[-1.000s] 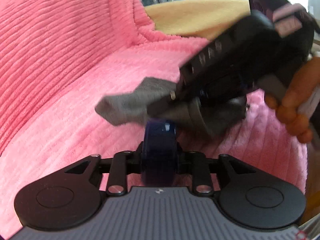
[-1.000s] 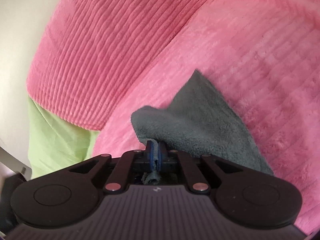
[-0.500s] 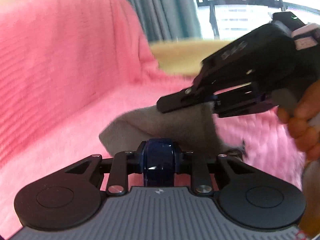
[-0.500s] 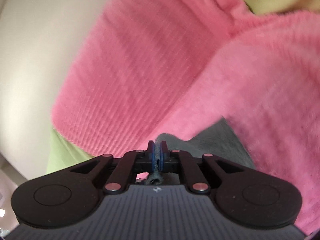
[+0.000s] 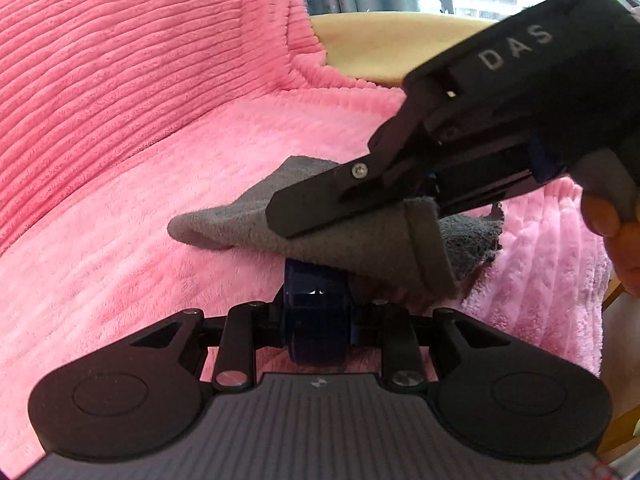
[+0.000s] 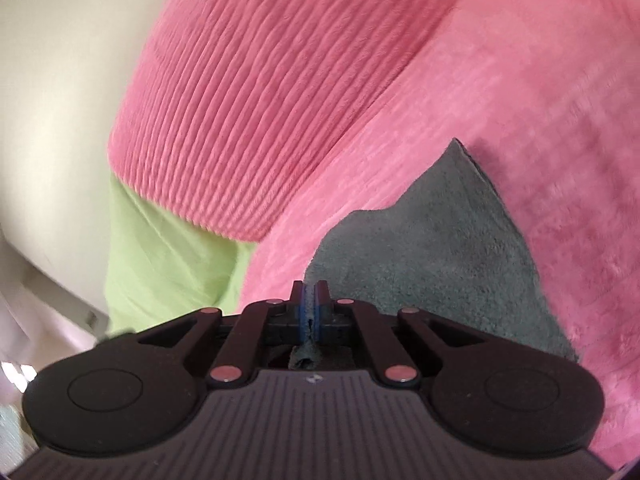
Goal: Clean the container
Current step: 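Rub the grey cloth around the tin's side wall with the right gripper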
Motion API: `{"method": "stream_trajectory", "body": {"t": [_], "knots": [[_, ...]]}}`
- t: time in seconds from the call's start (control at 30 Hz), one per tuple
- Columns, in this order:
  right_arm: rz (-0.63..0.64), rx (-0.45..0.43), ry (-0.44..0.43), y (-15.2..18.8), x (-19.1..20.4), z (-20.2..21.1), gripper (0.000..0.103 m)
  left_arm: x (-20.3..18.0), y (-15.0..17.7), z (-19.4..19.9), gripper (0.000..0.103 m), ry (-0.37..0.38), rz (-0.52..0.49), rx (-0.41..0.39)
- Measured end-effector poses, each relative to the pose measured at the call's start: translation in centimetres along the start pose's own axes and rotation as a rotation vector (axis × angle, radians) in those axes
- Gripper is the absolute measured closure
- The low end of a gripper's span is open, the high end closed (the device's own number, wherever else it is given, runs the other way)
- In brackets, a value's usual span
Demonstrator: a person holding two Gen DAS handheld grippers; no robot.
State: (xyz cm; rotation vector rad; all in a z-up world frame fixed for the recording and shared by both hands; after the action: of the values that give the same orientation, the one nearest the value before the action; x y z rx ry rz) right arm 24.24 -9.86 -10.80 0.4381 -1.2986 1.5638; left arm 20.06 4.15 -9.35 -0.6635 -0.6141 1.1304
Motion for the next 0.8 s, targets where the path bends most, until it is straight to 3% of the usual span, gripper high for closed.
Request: {"method": "stream_trajectory", "body": {"t": [0.17,0.23,0.37,0.47,0.57,0.8], "knots": [[-0.058,-0.026,-0.007,-0.1,-1.4,-0.4,0.103,0.3,0.1,0.0,0.073,-0.002,-0.008,0.005],[-0.082,-0.037,-0.010,-0.1,-2.0,-0.6,0.103,-3.0,1.1,1.3,0.073,-0.025,0.010,0.006],[-0.120,-0.055,-0.009,0.0,-3.1,-0.7,0.103,-3.1,1.2,2.1,0.073,-0.030,0.011,0.007],[-0.093,-0.042,0.040,0.2,-3.4,-0.8,0.103,-3.9,1.3,2.4,0.073,-0.040,-0.014,0.011],[-0.006,0.026,0.140,0.8,-3.3,-2.1,0.103,-4.6,1.3,2.9,0.068,-0.044,-0.021,0.016],[-0.083,-0.059,0.096,0.0,-3.3,-0.8,0.102,-5.4,0.7,3.8,0.073,-0.027,-0.031,-0.019]]}}
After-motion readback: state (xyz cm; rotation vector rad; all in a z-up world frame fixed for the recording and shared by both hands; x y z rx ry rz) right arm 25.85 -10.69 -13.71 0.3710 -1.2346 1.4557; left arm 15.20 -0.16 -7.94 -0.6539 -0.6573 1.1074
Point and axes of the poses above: each gripper's, at about its wrist camera, not at the fingertips, and z roughly against the way its jaws point, x to its left, y to its underside, the point moved 4 cm from there along -z, roughly the way its jaws point, and after that the axes turned 1 degree about z, right-handed, at the moved point
